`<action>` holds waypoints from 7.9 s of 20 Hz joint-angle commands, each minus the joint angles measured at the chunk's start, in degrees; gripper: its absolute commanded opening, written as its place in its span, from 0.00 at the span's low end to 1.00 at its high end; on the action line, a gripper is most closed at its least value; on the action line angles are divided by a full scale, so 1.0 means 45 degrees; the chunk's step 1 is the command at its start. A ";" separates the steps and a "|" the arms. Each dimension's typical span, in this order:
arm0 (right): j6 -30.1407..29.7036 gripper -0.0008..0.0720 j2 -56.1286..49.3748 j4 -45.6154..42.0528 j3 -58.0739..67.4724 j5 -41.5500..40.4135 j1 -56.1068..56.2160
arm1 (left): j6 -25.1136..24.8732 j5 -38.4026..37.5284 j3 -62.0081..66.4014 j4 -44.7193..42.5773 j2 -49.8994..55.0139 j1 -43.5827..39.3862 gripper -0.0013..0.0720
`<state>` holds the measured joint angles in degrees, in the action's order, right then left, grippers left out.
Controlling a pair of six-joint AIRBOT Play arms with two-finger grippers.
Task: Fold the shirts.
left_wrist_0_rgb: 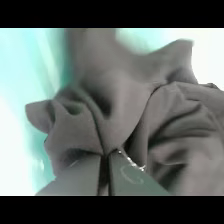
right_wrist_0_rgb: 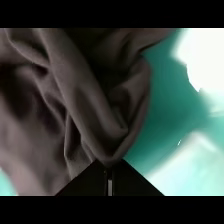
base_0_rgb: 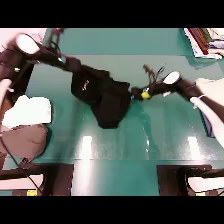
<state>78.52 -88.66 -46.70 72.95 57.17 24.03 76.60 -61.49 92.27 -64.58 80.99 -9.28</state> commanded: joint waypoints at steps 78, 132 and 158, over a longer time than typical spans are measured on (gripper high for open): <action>0.2628 0.51 0.5357 -0.6193 0.0296 0.3157 -0.4240 | 0.3317 -0.3453 -1.1030 0.0044 -0.7461 -0.4002 0.27; 0.0393 0.03 -0.5425 -0.4206 0.6363 0.4289 -0.2613 | -0.0024 -0.0194 -0.0068 0.1647 0.3759 0.1433 0.05; 0.2297 0.03 0.7548 -0.8437 0.9292 0.5255 -0.3589 | 0.1137 -0.0272 0.4702 -0.1005 -0.7009 0.1433 0.05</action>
<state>86.26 -56.23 -80.84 117.45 79.18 7.90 81.10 -60.95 116.14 -69.60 48.47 -2.83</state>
